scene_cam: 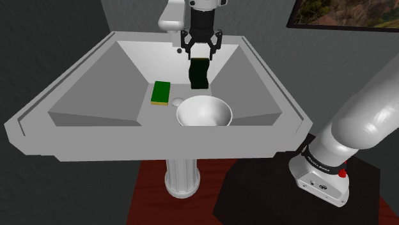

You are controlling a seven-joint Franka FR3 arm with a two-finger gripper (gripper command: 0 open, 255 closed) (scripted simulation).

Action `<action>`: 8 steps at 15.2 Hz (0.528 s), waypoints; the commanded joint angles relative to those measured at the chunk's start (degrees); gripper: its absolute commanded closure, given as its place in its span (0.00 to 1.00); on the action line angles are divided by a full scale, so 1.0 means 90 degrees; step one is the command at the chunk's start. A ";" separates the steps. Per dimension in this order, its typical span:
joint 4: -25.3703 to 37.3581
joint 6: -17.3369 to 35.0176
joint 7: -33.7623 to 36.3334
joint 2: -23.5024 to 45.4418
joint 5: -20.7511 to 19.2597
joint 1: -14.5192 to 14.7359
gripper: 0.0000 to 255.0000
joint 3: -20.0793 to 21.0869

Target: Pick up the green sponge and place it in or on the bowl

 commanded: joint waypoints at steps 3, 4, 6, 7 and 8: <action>-0.0535 -0.0057 0.0278 -0.0638 0.0273 0.0199 1.00 0.0172; -0.0651 -0.0084 0.0354 -0.0794 0.0345 0.0256 1.00 0.0219; -0.0858 -0.0149 0.0514 -0.1093 0.0488 0.0377 1.00 0.0315; -0.0951 -0.0187 0.0598 -0.1236 0.0560 0.0440 1.00 0.0365; -0.1035 -0.0228 0.0685 -0.1374 0.0632 0.0504 1.00 0.0416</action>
